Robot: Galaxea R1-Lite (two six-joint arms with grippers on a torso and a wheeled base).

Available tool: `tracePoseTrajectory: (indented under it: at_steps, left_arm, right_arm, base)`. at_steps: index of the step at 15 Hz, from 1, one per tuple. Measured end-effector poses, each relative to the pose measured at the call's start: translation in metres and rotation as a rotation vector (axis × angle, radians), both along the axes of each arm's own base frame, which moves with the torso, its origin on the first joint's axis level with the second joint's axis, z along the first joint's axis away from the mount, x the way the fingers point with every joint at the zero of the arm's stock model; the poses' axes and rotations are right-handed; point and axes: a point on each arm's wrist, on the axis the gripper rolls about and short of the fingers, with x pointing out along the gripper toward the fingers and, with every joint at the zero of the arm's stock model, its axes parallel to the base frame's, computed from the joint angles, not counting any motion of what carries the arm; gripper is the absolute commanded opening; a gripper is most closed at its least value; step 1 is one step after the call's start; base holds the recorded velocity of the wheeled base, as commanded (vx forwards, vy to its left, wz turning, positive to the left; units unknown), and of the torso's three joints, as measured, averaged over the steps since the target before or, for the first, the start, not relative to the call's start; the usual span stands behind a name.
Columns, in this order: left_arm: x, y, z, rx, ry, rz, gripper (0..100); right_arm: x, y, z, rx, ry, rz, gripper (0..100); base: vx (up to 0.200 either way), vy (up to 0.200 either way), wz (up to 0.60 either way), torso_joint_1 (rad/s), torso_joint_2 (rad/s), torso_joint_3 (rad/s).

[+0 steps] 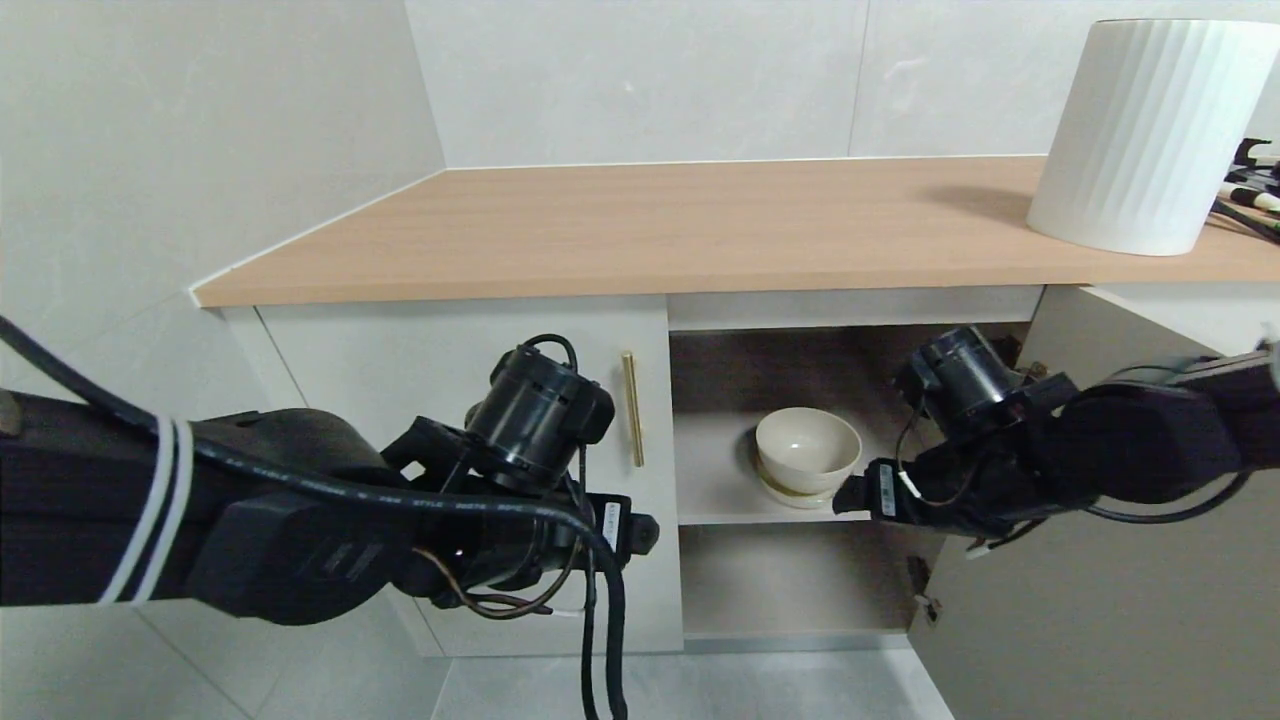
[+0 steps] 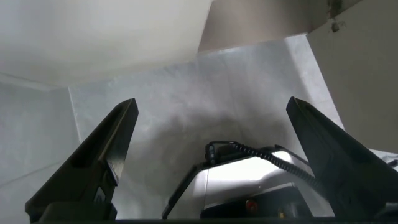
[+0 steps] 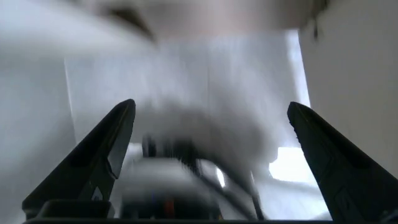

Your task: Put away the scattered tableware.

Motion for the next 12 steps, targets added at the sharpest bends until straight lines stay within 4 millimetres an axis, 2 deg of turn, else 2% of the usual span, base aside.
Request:
tracePoseTrajectory:
  at_steps: [3, 5, 7, 12]
  left_arm:
    - [-0.014, 0.017, 0.011, -0.015, -0.018, 0.014, 100]
    - [-0.017, 0.026, 0.017, -0.026, -0.032, 0.032, 100]
    - [-0.018, 0.029, 0.019, -0.030, -0.037, 0.039, 100]
    - [-0.018, 0.030, 0.019, -0.030, -0.038, 0.041, 100]
  right_arm:
    - [-0.043, -0.009, 0.023, 0.020, 0.003, 0.051, 100]
    - [-0.061, -0.013, 0.031, 0.049, -0.005, 0.086, 100]
    - [-0.072, -0.016, 0.034, 0.047, -0.013, 0.100, 100]
    - [-0.081, -0.017, 0.032, 0.042, -0.010, 0.121, 100]
  base:
    - [0.000, 0.000, 0.00, 0.000, 0.00, 0.000]
    - [-0.200, 0.000, 0.00, 0.002, 0.00, 0.002]
    - [-0.200, 0.000, 0.00, 0.005, 0.00, 0.000]
    - [-0.200, 0.000, 0.00, 0.000, 0.00, 0.005]
